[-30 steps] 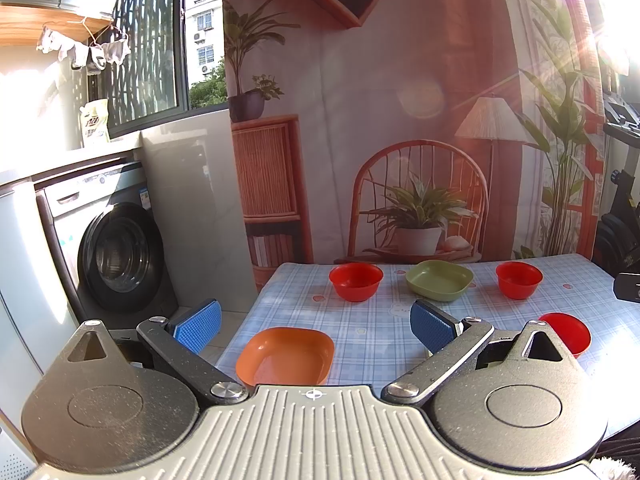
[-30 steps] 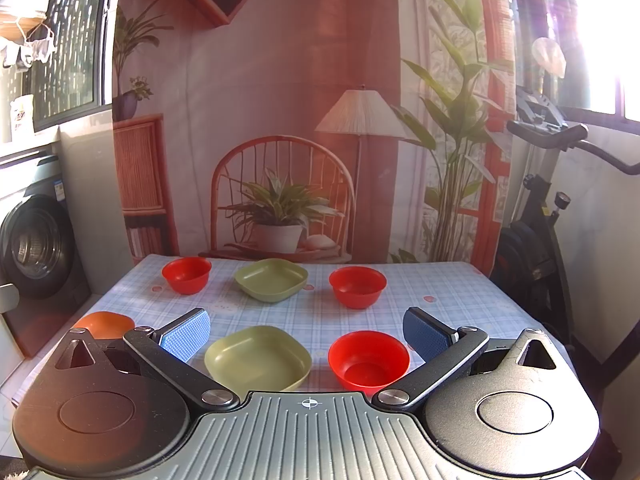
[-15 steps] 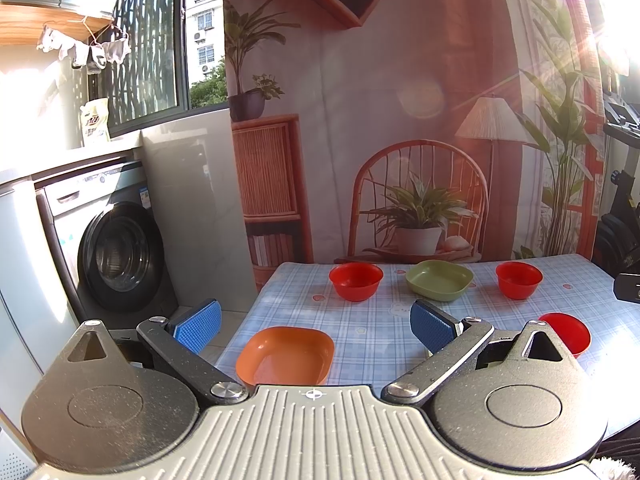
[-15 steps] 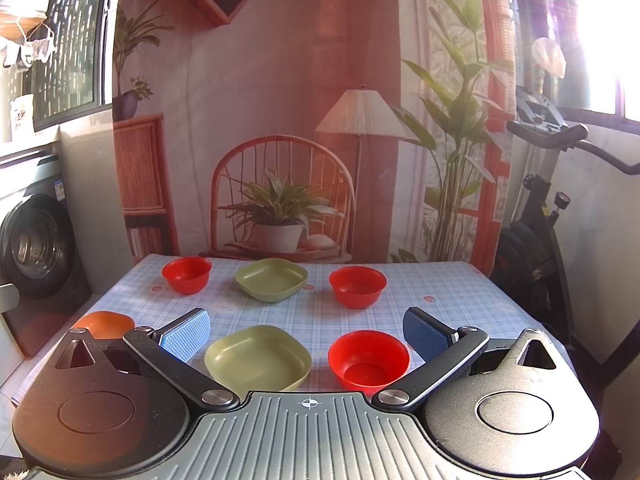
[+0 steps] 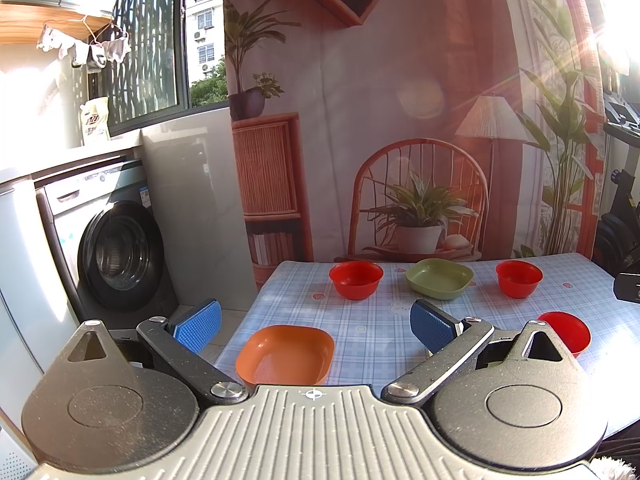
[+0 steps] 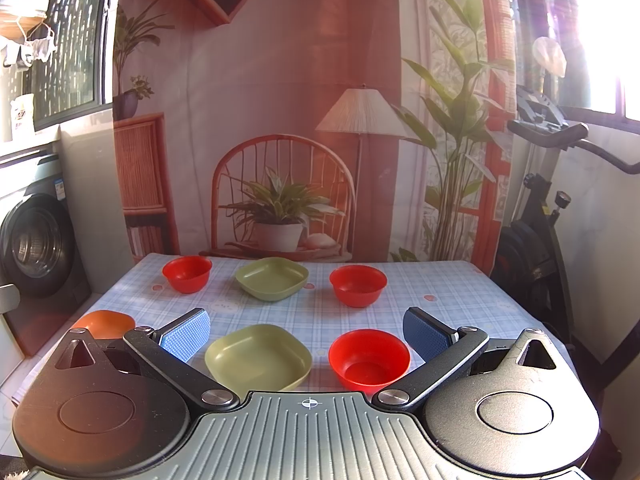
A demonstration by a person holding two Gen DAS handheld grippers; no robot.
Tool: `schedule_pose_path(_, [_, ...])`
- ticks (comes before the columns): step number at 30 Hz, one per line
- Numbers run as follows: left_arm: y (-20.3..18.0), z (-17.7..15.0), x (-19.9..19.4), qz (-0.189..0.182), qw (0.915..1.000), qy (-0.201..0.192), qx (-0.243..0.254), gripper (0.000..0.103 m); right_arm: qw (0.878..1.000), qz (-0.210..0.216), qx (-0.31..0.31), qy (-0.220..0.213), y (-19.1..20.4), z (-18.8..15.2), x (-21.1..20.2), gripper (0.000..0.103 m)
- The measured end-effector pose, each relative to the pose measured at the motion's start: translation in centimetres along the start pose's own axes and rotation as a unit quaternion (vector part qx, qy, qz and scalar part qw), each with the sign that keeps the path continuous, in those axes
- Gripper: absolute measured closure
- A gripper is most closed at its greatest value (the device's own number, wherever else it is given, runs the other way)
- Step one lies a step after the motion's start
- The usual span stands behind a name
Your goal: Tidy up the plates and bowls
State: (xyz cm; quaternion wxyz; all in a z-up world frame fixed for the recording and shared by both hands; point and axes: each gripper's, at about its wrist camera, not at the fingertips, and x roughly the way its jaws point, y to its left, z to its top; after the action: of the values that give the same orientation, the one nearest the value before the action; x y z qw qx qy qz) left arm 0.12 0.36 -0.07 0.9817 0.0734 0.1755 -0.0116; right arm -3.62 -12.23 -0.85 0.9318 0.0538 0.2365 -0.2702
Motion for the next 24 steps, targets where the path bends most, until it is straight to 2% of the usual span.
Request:
schedule_pose_path(8, [-0.6, -0.2, -0.2, -0.006, 0.9997, -0.012, 0.019, 0.001, 1.0, 0.003, -0.002, -0.001, 0.1, 0.5, 0.2, 0.0])
schedule_pose_path(12, [-0.9, 0.3, 0.4, -0.008, 0.999, -0.017, 0.04, 0.001, 1.0, 0.015, 0.0, -0.023, -0.4, 1.1, 0.3, 0.0])
schedule_pose_path(15, [-0.2, 1.2, 1.9, 0.002, 0.9993, -0.018, 0.033, 0.001, 0.998, 0.034, 0.013, -0.045, -1.5, 2.5, 1.5, 0.0])
schedule_pose_path(20, [1.2, 3.7, 5.5, 0.013, 0.9998, -0.008, 0.014, 0.001, 0.996, 0.04, 0.034, -0.077, -2.0, 4.6, 4.6, 0.0])
schedule_pose_path(24, [1.7, 5.4, 8.1, 0.025, 0.9995, -0.011, 0.016, 0.001, 0.99, 0.063, 0.075, -0.103, -2.5, 6.2, 8.1, 0.0])
